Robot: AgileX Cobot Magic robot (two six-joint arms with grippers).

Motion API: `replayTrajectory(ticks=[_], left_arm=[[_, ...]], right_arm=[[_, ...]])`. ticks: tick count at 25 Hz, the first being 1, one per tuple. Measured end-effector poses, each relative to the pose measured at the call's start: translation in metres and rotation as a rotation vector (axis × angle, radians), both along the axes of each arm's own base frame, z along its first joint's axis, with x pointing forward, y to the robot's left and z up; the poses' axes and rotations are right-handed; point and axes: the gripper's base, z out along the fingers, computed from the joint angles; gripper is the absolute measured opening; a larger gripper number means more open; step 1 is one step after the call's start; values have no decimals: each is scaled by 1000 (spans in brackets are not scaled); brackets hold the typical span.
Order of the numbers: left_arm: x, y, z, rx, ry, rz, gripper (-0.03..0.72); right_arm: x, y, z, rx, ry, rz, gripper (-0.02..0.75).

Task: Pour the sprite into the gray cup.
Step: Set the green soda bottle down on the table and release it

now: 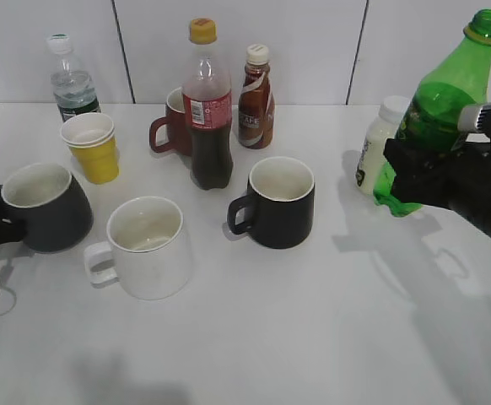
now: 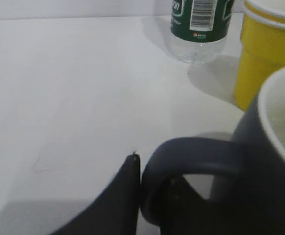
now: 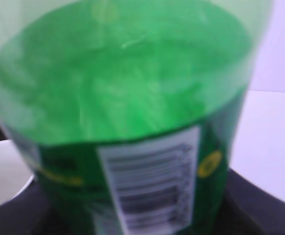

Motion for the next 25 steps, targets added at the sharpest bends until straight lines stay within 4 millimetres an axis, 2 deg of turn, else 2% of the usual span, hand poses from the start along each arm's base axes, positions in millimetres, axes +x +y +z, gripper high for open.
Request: replayTrajectory(ticks=[5,12,18,25], left_arm=[[-8,-2,-1,-7,17,-15,202],[-28,-3,2,-13,48,-10,241],[-30,-5,12,-9,28,-32,252],[-46,-7,23,-9,27,-52,333]], right_arm=[[0,0,0,0,0,0,419],[0,0,-1,-1,4,0,419],[1,0,-15,-12,49,0,419],[1,0,-32,-49,95,5,419]])
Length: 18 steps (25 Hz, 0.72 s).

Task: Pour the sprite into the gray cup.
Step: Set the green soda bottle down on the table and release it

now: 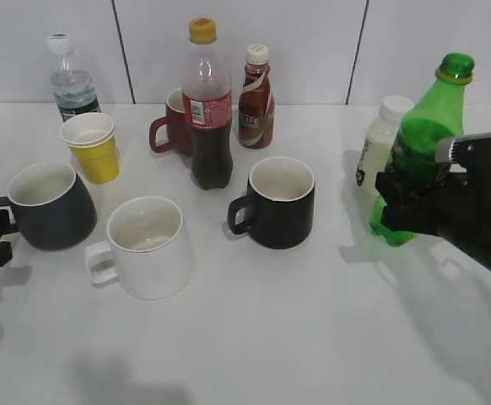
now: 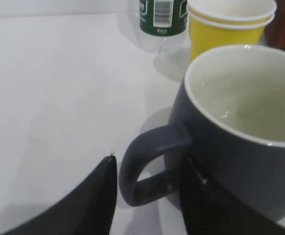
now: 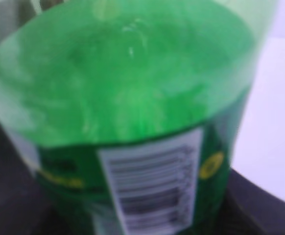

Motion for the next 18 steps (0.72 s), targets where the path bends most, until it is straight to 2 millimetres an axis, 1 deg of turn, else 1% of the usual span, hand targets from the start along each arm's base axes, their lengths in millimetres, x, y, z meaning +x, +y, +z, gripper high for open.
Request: replayTrajectory(ticks=[4,9,12,13,16,17,18], left_arm=[[-6,0,7,1,-15,-1,340],[-19,0,11,0,-8,19,340],[-22,0,18,2,-36,14,340],[-22,0,22,3,-52,14,340],[-22,0,35,6,-113,13,340],[-22,0,40,7,-137,13,340],[-22,0,45,8,-160,13,340]], right_arm=[[-1,0,-14,-39,31,10,419],[0,0,-19,-45,5,10,419],[1,0,-19,-45,-1,10,419],[1,0,-20,-46,0,10,443],[1,-1,-20,-56,-2,5,595],[1,-1,-20,-66,-1,6,631],[1,-1,-19,-81,-7,9,648]])
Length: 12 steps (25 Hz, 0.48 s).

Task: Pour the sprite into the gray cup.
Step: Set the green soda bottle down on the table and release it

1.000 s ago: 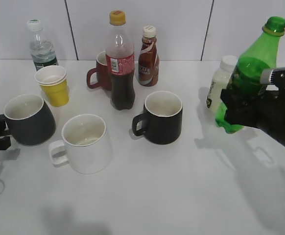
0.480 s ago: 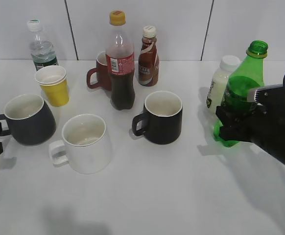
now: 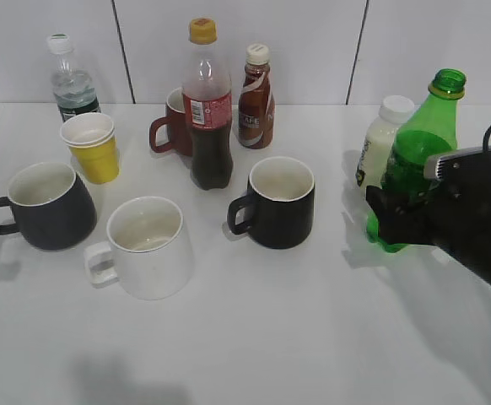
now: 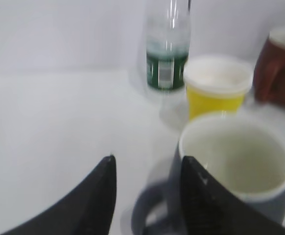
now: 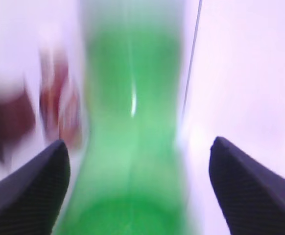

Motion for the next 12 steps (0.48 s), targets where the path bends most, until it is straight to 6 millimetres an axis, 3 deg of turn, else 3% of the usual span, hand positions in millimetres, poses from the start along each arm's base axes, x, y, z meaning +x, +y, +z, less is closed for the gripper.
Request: replayTrajectory(ticks=[4,9,12], left_arm=[[-3,0,20,12,-62,5,340],[-7,2,46,-8,-62,29,340],[-7,3,69,-3,-23,45,344]], right_arm=[[2,-2,25,-5,-93,-16,669],[6,-2,85,20,-274,-34,669],[6,-3,122,14,-279,-37,669]])
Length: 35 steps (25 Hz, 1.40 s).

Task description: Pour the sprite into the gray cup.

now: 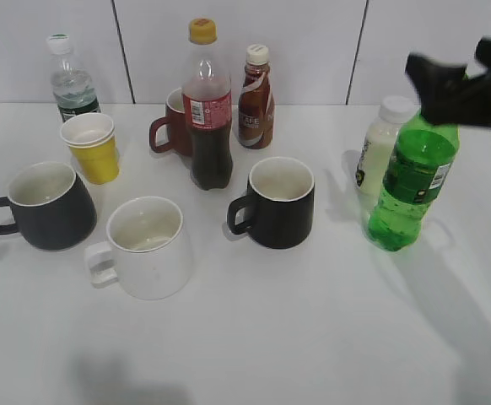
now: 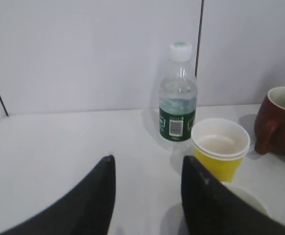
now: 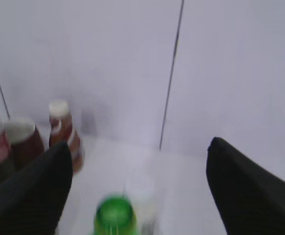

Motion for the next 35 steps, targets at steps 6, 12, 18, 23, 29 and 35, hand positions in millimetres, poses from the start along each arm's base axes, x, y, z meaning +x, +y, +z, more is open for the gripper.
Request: replayTrajectory(ticks=[6,12,18,23,29,35], left_arm=[[-25,9,67,1,113,115,444],[-82,8,105,-78,268,177,550],[-137,3,107,-131,307,170,559],[-175,0,94,-137,429,170,559],[-203,-2,87,-110,419,157,559],[-215,-1,83,-44,421,146,559]], right_arm=[[-18,-4,78,-5,53,2,660],[-73,-21,103,-45,296,-36,619],[-136,-37,105,-59,542,-48,593],[-182,-47,101,-85,678,-45,590],[-240,-62,83,-95,707,-41,587],[-277,-73,66,-78,571,-46,587]])
